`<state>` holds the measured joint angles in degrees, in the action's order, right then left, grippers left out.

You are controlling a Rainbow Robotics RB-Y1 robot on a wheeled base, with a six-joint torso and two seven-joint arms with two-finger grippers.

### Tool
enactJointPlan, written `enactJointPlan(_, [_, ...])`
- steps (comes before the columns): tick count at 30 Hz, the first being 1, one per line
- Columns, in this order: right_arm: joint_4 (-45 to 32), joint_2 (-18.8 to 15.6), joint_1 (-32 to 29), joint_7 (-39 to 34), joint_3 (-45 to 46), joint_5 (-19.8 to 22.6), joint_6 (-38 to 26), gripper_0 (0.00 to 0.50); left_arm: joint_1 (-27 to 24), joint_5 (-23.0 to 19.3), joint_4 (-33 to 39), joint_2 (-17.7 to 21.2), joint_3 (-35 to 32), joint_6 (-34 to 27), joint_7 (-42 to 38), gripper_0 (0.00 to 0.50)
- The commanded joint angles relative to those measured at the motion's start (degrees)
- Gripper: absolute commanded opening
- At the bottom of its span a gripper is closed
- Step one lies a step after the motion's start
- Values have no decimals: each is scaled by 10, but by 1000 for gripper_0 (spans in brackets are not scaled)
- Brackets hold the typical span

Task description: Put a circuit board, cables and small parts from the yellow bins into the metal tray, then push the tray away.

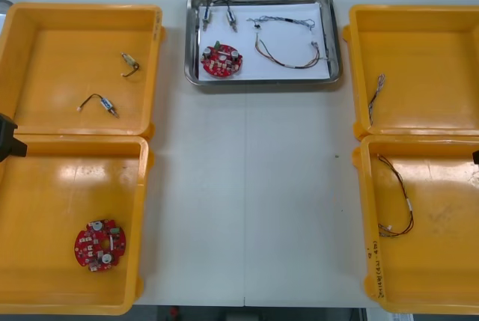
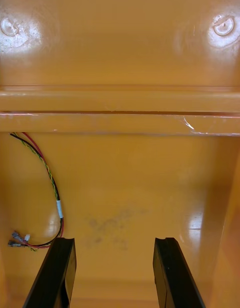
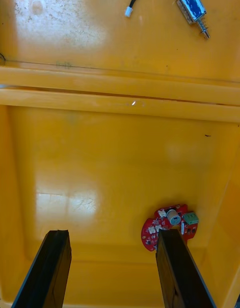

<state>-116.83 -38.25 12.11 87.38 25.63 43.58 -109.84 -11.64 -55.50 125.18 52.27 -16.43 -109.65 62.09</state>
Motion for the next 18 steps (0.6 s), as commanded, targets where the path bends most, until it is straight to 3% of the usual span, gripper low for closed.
enactJointPlan(1, [-4,5,-9,-16,-7,2,-2,446,9,-1,14,27,-18,-3,50,500])
enactJointPlan(18, [-4,5,-9,-16,-7,2,-2,446,9,-1,14,27,-18,-3,50,500])
